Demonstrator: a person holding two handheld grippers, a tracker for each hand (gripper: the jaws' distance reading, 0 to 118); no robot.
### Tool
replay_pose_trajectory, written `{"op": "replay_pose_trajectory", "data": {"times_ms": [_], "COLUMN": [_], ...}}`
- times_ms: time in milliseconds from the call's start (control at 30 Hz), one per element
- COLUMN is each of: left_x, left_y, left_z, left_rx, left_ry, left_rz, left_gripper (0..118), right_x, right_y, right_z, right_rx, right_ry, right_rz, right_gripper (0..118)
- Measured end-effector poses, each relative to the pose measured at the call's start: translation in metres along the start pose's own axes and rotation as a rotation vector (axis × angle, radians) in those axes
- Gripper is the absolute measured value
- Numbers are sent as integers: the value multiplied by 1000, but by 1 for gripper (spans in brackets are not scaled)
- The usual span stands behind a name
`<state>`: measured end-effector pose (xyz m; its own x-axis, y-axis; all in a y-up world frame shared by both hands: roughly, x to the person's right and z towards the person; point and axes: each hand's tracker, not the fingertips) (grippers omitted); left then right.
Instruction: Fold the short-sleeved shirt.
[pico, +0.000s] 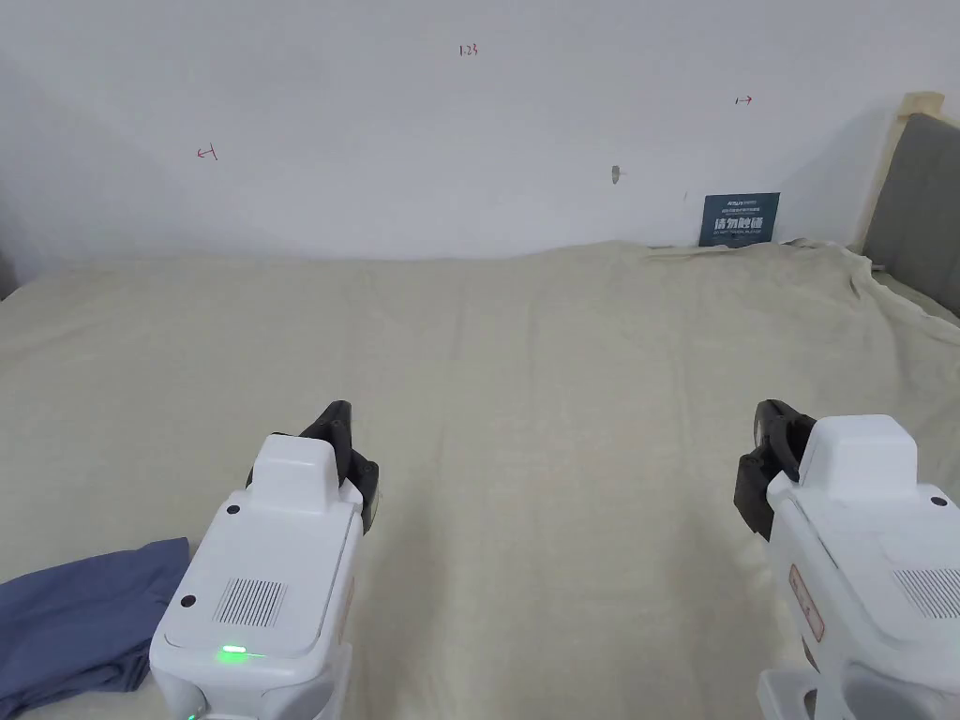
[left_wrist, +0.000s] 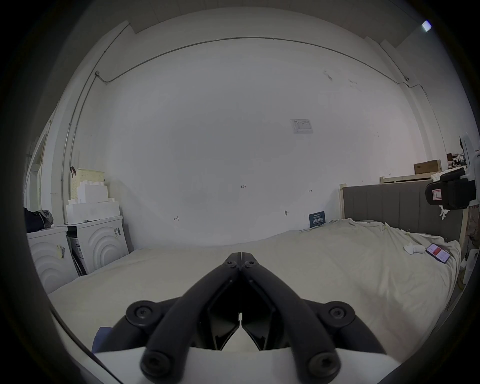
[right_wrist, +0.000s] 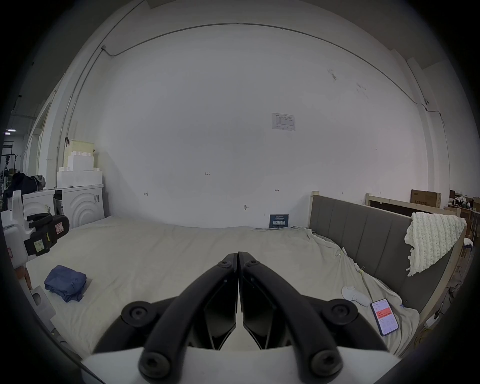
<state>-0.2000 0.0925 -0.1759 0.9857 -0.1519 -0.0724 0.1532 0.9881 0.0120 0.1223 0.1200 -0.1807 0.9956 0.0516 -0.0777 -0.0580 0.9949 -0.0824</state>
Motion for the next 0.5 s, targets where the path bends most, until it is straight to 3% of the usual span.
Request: {"op": "replay_pose_trajectory", "data": {"times_ms": [500], "left_x": [-4], "left_y": [0], "left_z": [-1], "left_rx": [2], "left_ry": [7], "left_rz": [12], "left_gripper": [0], "right_x": [-2], "right_y": [0], "right_z": [1], "right_rx": [-4], "right_ry": [2], "right_rz": [6], "right_gripper": [0]}}
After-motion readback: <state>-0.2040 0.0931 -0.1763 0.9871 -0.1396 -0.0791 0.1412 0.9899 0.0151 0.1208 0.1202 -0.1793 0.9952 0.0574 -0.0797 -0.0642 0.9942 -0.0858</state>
